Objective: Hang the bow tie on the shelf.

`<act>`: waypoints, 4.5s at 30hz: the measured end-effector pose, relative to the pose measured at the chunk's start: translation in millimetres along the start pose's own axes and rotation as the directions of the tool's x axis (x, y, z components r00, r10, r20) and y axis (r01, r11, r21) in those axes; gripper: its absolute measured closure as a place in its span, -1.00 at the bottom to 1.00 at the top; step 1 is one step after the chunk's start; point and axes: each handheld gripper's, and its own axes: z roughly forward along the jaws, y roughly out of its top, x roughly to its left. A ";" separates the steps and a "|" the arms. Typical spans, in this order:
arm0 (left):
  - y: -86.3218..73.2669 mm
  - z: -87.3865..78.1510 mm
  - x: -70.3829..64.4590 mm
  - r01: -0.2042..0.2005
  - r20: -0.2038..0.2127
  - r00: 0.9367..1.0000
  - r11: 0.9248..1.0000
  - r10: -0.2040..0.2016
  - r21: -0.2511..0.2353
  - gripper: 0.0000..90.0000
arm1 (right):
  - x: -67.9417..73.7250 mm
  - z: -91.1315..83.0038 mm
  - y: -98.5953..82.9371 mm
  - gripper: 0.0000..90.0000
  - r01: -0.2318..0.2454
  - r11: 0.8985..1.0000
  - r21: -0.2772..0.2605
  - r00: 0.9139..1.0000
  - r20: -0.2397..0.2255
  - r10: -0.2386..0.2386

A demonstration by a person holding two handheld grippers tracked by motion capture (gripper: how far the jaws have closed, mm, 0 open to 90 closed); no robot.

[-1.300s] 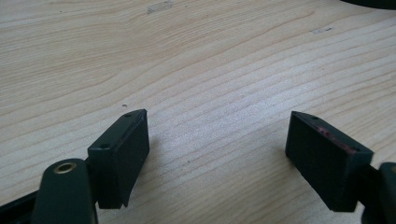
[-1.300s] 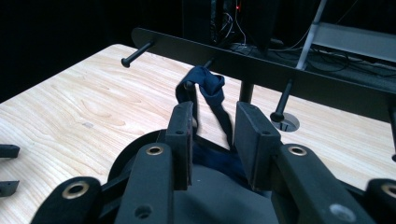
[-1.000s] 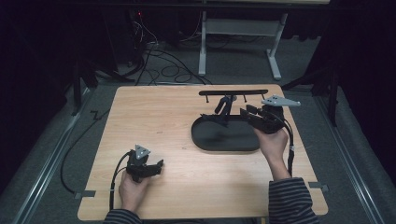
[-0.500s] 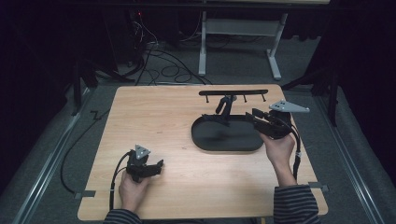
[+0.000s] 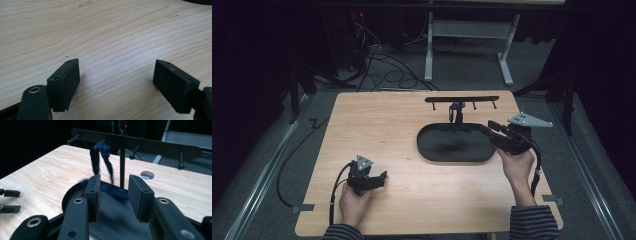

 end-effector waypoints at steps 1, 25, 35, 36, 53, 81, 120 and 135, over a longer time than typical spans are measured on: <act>0.0 0.0 0.0 0.000 0.000 1.000 1.000 0.000 0.000 -0.51 | 0.0 -1.0 -1.1 0.43 -0.004 1.000 0.001 1.000 0.000 0.004; 0.0 0.0 0.0 0.000 0.000 1.000 1.000 0.000 0.000 -0.51 | -4.6 -23.5 -24.1 0.43 -0.026 1.000 -0.007 1.000 0.006 0.026; 0.0 0.0 0.0 0.000 0.000 1.000 1.000 0.000 0.000 -0.51 | 0.0 -31.5 -34.3 0.42 -0.028 1.000 -0.009 1.000 0.000 0.028; 0.0 0.0 0.0 0.000 0.000 1.000 1.000 0.000 0.000 -0.51 | 0.4 -32.3 -34.9 0.42 -0.031 0.999 -0.008 1.000 -0.002 0.031; 0.0 0.0 0.0 0.000 0.000 1.000 1.000 0.000 0.000 -0.51 | 6.0 -36.6 -51.3 0.42 -0.040 0.999 0.000 0.999 -0.017 0.040; 0.0 0.0 0.0 -0.001 0.000 1.000 1.000 0.001 0.000 -0.51 | 18.6 -24.2 -72.1 0.42 -0.062 0.997 0.039 0.996 -0.064 0.065; 0.0 0.0 -0.1 0.000 0.000 1.000 1.000 0.000 0.000 -0.51 | 30.1 0.6 -94.8 0.41 -0.077 0.992 0.102 0.991 -0.105 0.087; 0.0 0.0 0.0 0.000 0.000 1.000 1.000 0.000 0.000 -0.51 | 33.0 11.6 -103.2 0.41 -0.074 0.988 0.136 0.991 -0.101 0.088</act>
